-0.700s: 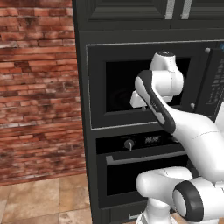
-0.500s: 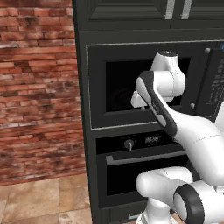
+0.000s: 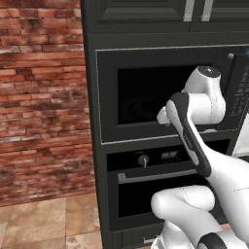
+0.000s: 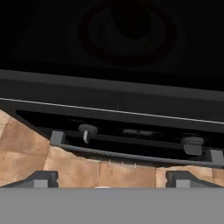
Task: Retrieve the reheated potato from the microwave, then place the potato, cheese, and condiment on the cutting board.
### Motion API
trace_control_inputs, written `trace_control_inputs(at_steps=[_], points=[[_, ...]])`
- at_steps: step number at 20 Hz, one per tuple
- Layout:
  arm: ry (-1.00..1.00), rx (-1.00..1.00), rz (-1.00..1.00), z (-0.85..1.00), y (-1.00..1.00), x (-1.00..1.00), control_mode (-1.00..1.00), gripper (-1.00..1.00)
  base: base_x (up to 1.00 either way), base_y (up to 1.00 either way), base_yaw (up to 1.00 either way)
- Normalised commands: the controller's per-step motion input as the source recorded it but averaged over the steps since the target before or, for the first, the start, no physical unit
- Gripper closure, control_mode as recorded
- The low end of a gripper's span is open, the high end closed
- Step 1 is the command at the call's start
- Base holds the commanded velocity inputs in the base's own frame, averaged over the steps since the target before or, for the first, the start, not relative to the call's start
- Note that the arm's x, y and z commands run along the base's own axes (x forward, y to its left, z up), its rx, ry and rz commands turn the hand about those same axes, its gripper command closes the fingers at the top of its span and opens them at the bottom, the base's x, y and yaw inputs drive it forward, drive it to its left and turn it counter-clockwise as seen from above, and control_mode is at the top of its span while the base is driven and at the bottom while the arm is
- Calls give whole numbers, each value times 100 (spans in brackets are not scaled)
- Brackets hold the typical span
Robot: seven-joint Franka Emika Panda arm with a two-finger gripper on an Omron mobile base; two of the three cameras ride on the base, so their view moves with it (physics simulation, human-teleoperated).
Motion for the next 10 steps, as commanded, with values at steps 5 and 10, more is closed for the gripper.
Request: trace_control_inputs(at_steps=[5, 10], points=[[-4, 3, -3, 10, -40, -16, -100, -100, 0, 0, 0], [0, 8, -7, 9, -49, -14, -100, -100, 0, 0, 0]])
